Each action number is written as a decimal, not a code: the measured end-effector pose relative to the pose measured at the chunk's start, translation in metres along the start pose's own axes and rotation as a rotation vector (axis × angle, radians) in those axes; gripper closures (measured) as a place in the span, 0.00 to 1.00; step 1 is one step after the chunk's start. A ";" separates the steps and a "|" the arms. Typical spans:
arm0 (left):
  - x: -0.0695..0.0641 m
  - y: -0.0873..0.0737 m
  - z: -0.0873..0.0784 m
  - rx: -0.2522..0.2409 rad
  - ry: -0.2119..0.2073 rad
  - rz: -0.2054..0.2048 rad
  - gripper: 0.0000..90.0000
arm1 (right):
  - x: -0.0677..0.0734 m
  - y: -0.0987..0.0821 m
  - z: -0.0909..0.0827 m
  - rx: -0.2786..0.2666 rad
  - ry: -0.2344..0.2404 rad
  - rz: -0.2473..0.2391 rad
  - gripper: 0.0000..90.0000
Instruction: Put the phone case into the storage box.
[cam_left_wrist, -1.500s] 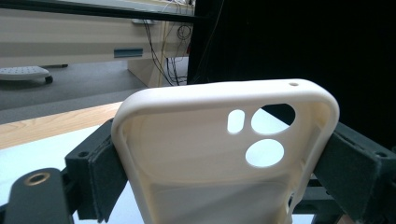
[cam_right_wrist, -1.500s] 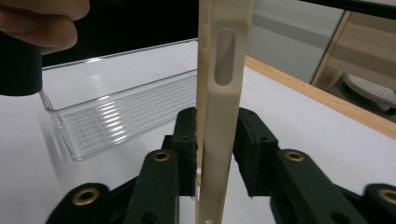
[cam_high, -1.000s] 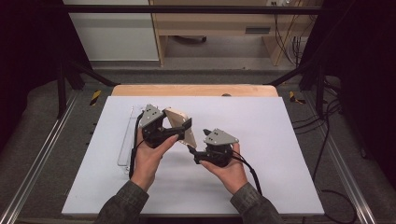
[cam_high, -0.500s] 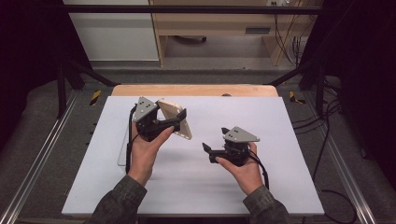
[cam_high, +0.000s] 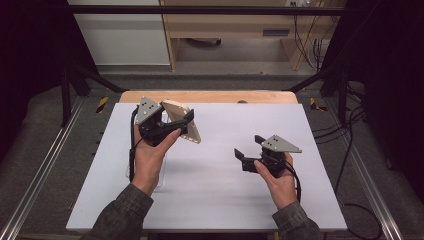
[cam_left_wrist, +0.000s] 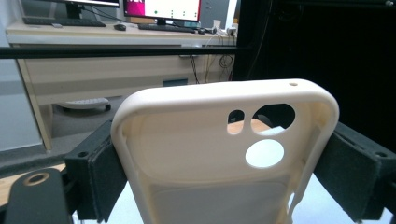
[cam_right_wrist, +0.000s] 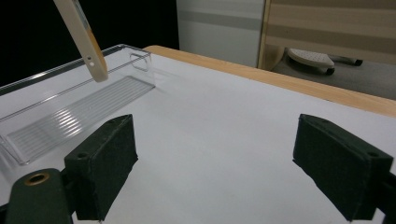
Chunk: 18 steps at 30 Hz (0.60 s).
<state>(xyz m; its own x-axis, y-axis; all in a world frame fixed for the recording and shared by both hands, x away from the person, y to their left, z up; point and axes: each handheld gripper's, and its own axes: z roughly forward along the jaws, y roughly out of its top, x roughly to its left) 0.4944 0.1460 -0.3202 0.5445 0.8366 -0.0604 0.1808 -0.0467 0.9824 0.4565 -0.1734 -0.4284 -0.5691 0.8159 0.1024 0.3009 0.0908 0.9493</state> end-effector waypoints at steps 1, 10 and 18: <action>0.000 0.001 0.000 0.000 0.001 0.000 0.12 | -0.002 0.000 -0.001 -0.002 -0.003 -0.001 0.16; 0.004 0.007 -0.001 -0.001 0.014 0.002 0.12 | -0.013 -0.002 -0.009 0.004 -0.043 -0.012 0.14; 0.008 0.013 -0.004 -0.014 0.032 0.005 0.12 | -0.023 -0.006 -0.018 -0.010 -0.065 0.015 0.08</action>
<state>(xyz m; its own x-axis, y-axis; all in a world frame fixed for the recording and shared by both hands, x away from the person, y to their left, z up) 0.4975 0.1543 -0.3072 0.5193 0.8532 -0.0500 0.1664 -0.0435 0.9851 0.4539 -0.2028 -0.4314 -0.5138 0.8524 0.0977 0.3016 0.0729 0.9506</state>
